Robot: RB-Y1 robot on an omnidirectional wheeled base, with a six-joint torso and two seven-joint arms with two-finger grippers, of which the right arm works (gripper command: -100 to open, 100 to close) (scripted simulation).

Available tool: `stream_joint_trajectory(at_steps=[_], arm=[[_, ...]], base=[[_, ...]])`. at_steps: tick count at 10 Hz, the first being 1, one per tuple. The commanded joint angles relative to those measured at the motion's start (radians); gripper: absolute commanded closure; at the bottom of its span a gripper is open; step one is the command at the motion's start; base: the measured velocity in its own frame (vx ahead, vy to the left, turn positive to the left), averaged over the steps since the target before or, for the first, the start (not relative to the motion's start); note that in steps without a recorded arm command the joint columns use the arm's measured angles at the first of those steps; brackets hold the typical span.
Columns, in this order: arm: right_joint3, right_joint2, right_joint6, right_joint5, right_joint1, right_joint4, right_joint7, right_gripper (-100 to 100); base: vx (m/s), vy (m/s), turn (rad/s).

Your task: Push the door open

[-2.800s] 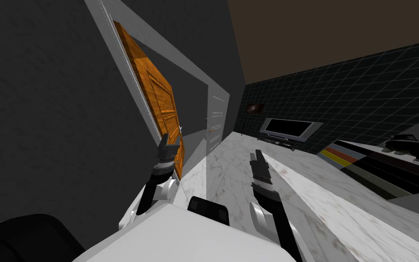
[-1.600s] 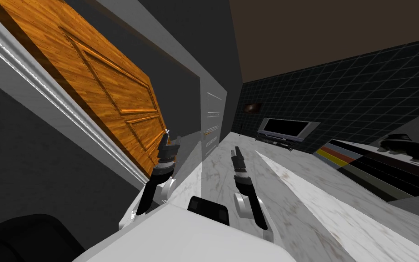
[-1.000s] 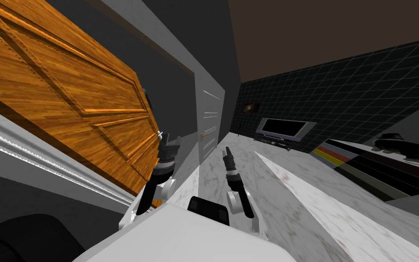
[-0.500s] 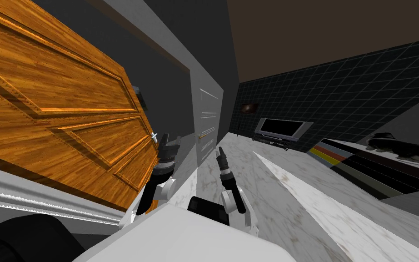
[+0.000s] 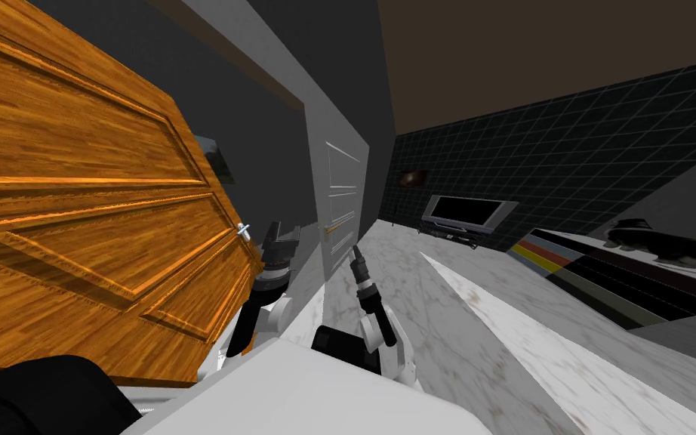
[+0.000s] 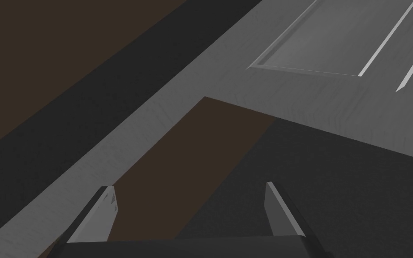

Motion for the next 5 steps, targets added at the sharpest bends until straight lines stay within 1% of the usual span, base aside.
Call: stream_joint_trajectory(at_steps=[1,3,4,5], arm=[[0.043,-0.004,0.004,-0.006,-0.025,0.031,-0.014,-100],[0.074,-0.006,0.006,-0.010,-0.046,0.057,-0.024,-100],[0.106,-0.007,0.009,-0.014,-0.067,0.084,-0.035,-100],[0.122,-0.007,0.010,-0.016,-0.078,0.097,-0.040,-100]], base=[[0.146,-0.027,-0.054],[0.130,-0.018,-0.043],[0.129,-0.021,-0.063],[0.129,-0.011,-0.043]])
